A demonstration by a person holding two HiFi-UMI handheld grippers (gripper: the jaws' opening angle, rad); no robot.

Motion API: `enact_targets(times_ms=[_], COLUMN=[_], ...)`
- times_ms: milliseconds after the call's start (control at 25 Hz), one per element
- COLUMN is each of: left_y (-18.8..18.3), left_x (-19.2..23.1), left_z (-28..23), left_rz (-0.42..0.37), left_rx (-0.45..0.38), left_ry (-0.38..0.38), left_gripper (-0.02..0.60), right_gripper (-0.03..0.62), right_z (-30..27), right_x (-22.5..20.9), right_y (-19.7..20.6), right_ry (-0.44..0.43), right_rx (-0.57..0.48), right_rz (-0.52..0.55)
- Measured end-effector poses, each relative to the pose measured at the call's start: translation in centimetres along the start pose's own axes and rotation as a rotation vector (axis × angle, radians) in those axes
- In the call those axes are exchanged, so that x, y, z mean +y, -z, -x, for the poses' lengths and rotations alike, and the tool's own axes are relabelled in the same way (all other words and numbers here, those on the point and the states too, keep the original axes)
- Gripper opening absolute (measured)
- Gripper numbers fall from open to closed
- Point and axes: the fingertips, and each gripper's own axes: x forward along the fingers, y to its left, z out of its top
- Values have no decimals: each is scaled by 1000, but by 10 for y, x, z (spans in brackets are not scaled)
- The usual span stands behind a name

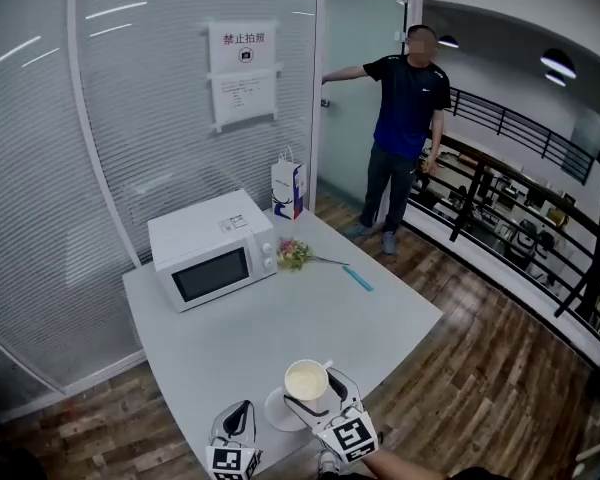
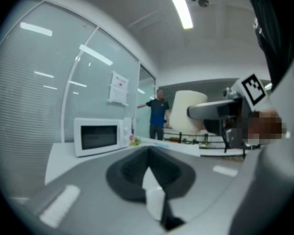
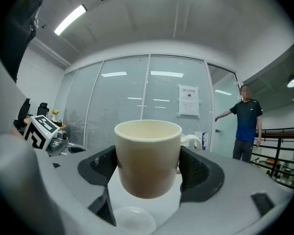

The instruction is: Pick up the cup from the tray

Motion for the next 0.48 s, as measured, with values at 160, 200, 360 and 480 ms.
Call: enact_targets(times_ms=[160, 200, 360, 480], left_y=[-10, -11, -17, -24], left_x=[-4, -5, -11, -11], left_z=[-3, -4, -8, -9], left_rz=[-12, -16, -25, -33], left_rx=[-15, -17, -20, -22], left_ry=[7, 9, 15, 8], left_gripper=[3, 3, 3, 3], right_gripper=[362, 362, 362, 362], right_z=[5, 5, 10, 10], right_x=[-7, -8, -15, -19], right_y=[-12, -14, -25, -29], right_ry=[17, 18, 28, 36], right_rx=[-13, -19, -34, -45], right_rz=[0, -1, 1, 8])
